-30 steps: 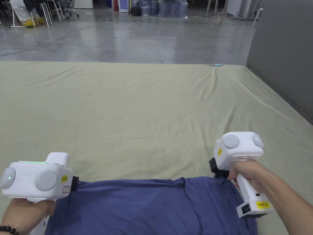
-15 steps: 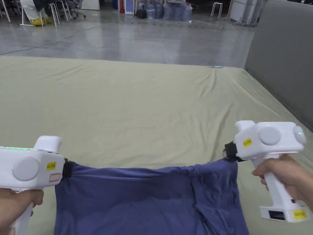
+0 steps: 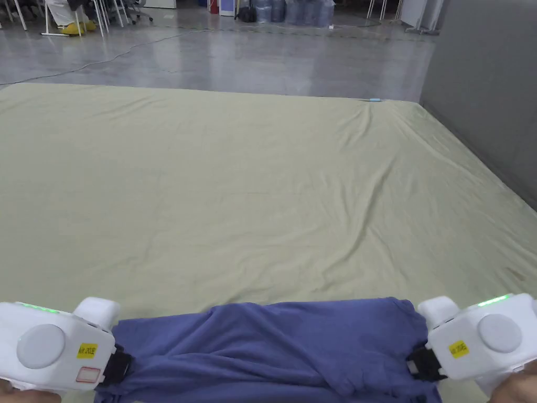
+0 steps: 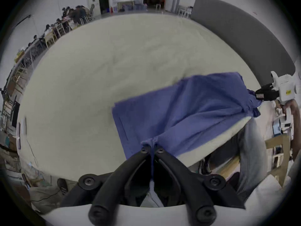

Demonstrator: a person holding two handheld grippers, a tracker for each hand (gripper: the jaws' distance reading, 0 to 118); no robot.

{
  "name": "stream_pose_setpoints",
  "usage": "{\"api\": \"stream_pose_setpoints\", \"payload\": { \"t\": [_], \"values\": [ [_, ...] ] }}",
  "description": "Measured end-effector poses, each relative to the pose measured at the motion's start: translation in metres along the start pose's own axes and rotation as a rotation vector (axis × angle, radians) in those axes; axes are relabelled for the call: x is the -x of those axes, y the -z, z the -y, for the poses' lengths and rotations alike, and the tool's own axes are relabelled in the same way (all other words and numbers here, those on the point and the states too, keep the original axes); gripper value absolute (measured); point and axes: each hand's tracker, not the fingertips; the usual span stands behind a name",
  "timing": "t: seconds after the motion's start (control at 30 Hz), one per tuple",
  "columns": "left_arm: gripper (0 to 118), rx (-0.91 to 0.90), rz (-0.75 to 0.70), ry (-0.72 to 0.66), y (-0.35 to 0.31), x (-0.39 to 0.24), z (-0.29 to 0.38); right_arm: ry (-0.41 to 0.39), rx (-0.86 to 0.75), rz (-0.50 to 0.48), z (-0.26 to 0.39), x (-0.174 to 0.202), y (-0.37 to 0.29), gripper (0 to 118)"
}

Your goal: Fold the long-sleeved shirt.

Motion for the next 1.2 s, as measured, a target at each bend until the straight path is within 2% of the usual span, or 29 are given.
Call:
{"api": "stream_pose_setpoints", "payload": {
  "t": [0.1, 0.2, 0.23, 0.27, 0.3, 0.33, 0.37, 0.4, 0.47, 0.5, 0.53, 0.57, 0.6, 0.63, 0.7, 0.77, 0.9, 0.93, 0.97, 1.03, 1.07, 1.13, 1.2],
  "values": [
    [0, 0.06, 0.012, 0.014, 0.012, -0.001, 0.007, -0.02, 0.034, 0.009, 0.005, 0.004, 0.019, 5],
    [0, 0.043, 0.005, -0.003, 0.018, 0.0, 0.011, 0.02, 0.01, 0.009, 0.008, 0.007, 0.011, 6],
    [0, 0.026, 0.006, -0.007, 0.017, 0.001, 0.012, 0.034, 0.0, 0.005, 0.007, 0.005, 0.01, 9],
    [7, -0.004, 0.0, -0.017, 0.015, 0.003, 0.011, 0.054, -0.014, 0.003, 0.007, 0.002, 0.007, 18],
    [32, -0.051, -0.007, -0.026, 0.007, 0.004, 0.011, 0.059, -0.048, 0.014, 0.009, 0.002, -0.001, 36],
    [85, -0.091, -0.018, -0.032, -0.002, 0.001, 0.012, 0.066, -0.088, 0.013, 0.01, 0.001, -0.012, 71],
    [111, -0.123, -0.02, -0.032, -0.01, 0.002, 0.012, 0.079, -0.119, 0.018, 0.011, 0.002, -0.022, 89],
    [118, -0.162, -0.014, -0.03, -0.021, 0.002, 0.011, 0.092, -0.175, 0.026, 0.011, 0.003, -0.04, 91],
    [117, -0.244, 0.013, -0.026, -0.049, 0.0, 0.008, 0.138, -0.3, 0.043, 0.006, 0.008, -0.065, 90],
    [116, -0.269, 0.023, -0.032, -0.06, -0.002, 0.006, 0.173, -0.363, 0.05, 0.002, 0.012, -0.076, 88],
    [106, -0.294, 0.021, -0.041, -0.069, -0.004, 0.004, 0.213, -0.438, 0.061, -0.001, 0.015, -0.083, 65],
    [73, -0.322, 0.007, -0.045, -0.074, -0.007, 0.003, 0.225, -0.488, 0.07, -0.002, 0.02, -0.089, 25],
    [22, -0.362, -0.018, -0.035, -0.075, -0.011, 0.001, 0.22, -0.53, 0.085, -0.004, 0.027, -0.093, 0],
    [0, -0.391, -0.049, -0.023, -0.076, -0.014, 0.001, 0.2, -0.534, 0.107, -0.005, 0.031, -0.094, 0],
    [0, -0.397, -0.067, -0.025, -0.072, -0.014, 0.003, 0.176, -0.521, 0.097, -0.008, 0.042, -0.094, 0],
    [0, -0.399, -0.014, -0.038, -0.068, -0.012, 0.002, 0.178, -0.524, 0.1, -0.007, 0.047, -0.095, 0],
    [0, -0.399, 0.176, -0.226, -0.052, 0.022, 0.005, 0.197, -0.506, 0.016, -0.005, 0.044, -0.096, 0],
    [10, -0.38, 0.245, -0.282, -0.047, 0.037, 0.006, 0.199, -0.503, 0.001, -0.003, 0.043, -0.096, 0],
    [37, -0.361, 0.291, -0.306, -0.041, 0.047, 0.008, 0.197, -0.503, -0.005, -0.001, 0.044, -0.095, 0],
    [107, -0.256, 0.396, -0.357, -0.018, 0.066, 0.012, 0.185, -0.493, -0.01, 0.003, 0.049, -0.091, 0],
    [116, -0.236, 0.42, -0.383, -0.01, 0.073, 0.015, 0.175, -0.485, -0.015, -0.001, 0.053, -0.092, 0],
    [116, -0.23, 0.41, -0.45, 0.001, 0.084, 0.024, 0.172, -0.471, -0.024, 0.001, 0.056, -0.086, 0],
    [116, -0.199, 0.465, -0.516, 0.023, 0.098, 0.029, 0.175, -0.45, -0.043, 0.0, 0.053, -0.077, 0]
  ]
}}
